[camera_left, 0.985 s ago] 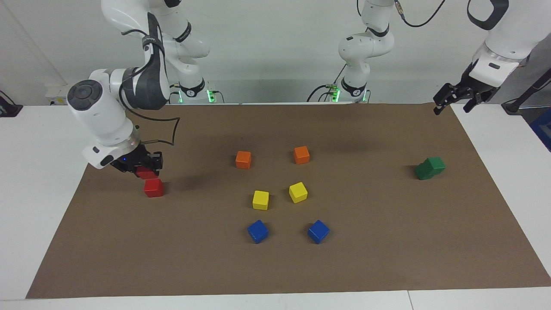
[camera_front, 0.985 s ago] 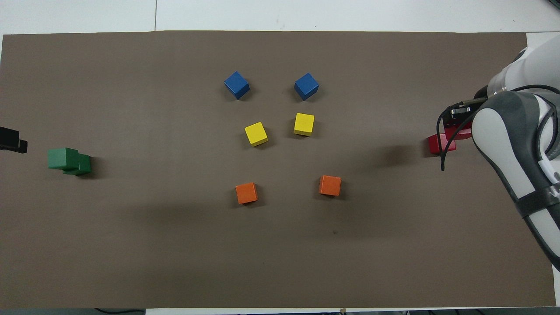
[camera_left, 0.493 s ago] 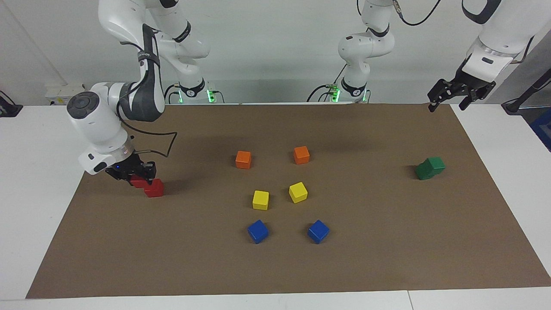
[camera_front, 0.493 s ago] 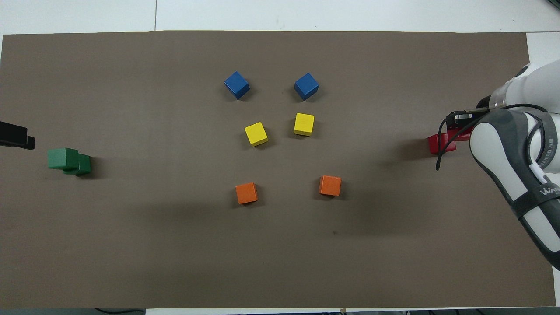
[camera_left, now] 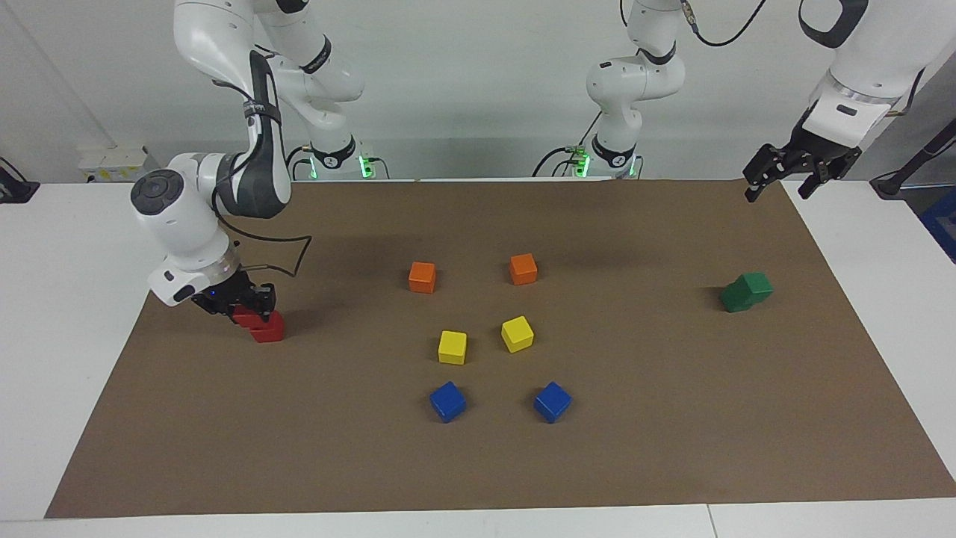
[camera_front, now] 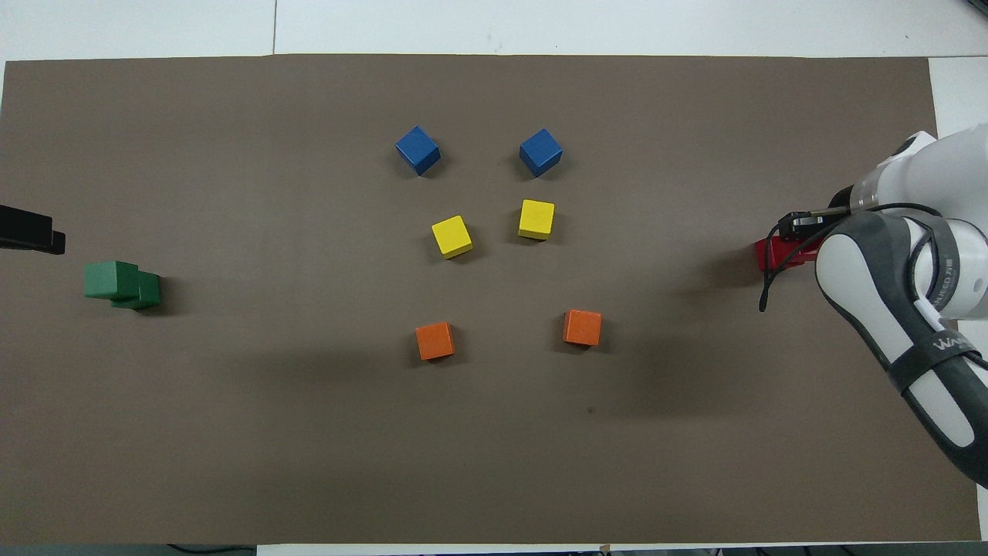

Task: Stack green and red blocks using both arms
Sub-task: 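Lower the red block onto the other red block with the right gripper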

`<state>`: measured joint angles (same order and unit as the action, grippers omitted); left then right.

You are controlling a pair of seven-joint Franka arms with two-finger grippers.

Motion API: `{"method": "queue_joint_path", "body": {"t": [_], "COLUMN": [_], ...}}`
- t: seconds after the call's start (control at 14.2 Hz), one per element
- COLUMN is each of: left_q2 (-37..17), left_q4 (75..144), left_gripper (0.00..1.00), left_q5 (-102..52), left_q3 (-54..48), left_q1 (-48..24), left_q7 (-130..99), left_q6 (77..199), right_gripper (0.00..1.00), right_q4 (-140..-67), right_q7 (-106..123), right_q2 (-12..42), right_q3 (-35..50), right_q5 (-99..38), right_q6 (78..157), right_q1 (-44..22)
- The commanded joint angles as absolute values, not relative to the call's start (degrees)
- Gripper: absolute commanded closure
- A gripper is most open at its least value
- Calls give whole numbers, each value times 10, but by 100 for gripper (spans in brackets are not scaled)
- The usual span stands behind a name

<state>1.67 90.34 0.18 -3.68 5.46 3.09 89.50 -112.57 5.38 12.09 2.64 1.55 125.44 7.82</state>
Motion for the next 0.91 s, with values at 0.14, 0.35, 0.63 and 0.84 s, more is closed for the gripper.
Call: {"method": "queue_joint_path", "body": {"t": [0.14, 0.35, 0.63, 0.84], "left_q2": [24, 25, 27, 28], "left_q4": [912, 912, 912, 914], "left_gripper": [0, 0, 0, 0], "left_q5": [-5, -21, -21, -21], "left_q3": [-26, -25, -26, -26], "left_q1": [42, 47, 48, 51], "left_q7": [23, 21, 20, 21], "left_q6": [905, 904, 903, 902], "right_gripper": [100, 100, 100, 100], "right_q4": [-1158, -1166, -1182, -1182], "right_q7": [75, 75, 73, 75], "right_q2": [98, 96, 92, 96], "right_q3": [32, 32, 32, 32], "right_q5": [14, 14, 14, 14], "right_q6": [1275, 1285, 1305, 1305], "right_q1": [84, 83, 82, 83]}}
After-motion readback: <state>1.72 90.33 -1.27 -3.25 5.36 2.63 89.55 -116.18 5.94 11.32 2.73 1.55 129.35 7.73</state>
